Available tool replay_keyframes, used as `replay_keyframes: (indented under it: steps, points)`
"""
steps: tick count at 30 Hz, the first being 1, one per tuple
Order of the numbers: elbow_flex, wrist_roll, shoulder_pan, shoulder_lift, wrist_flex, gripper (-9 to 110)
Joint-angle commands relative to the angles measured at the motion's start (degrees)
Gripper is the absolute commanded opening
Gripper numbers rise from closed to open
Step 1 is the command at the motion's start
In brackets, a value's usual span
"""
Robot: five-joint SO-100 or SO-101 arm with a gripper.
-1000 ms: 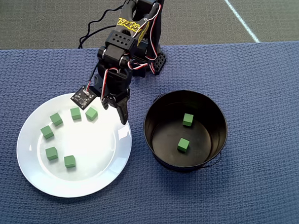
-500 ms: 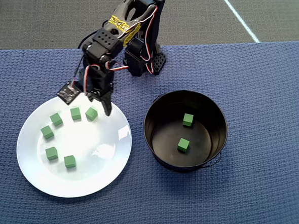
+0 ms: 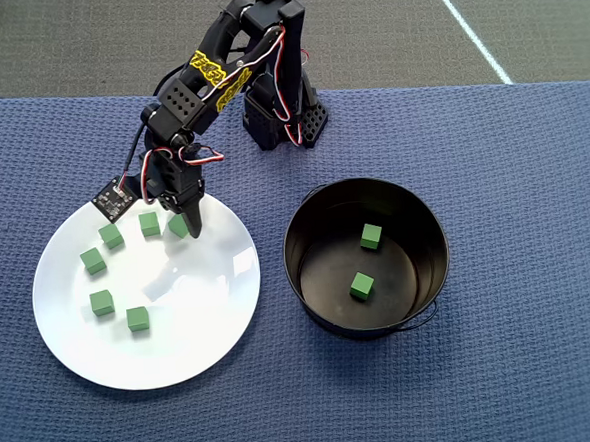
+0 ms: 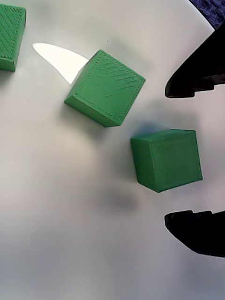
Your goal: Pick up the green cubes from the white plate and place them in the black recipient
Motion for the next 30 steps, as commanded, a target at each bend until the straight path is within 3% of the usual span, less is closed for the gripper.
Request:
replay_keyframes:
  steps: [1,4,11,16,20,24,30]
  points:
    - [-1.93,-0.97,0.44,0.18,-2.81,17]
    - [-1.32,1.58,-0.18,0.09,-5.36,1]
    - [-1.41,7.47,-1.49,1.41,-6.15,0]
    - [-16.0,18.98,-6.24,6.06,17.31,0]
    - [-25.58,27.42,-10.72,11.69,27.51,0]
    - [-31.55,38.5,-17.75,17.14,32.87,0]
    - [-37.97,65.57,-35.51,20.39,34.37,0]
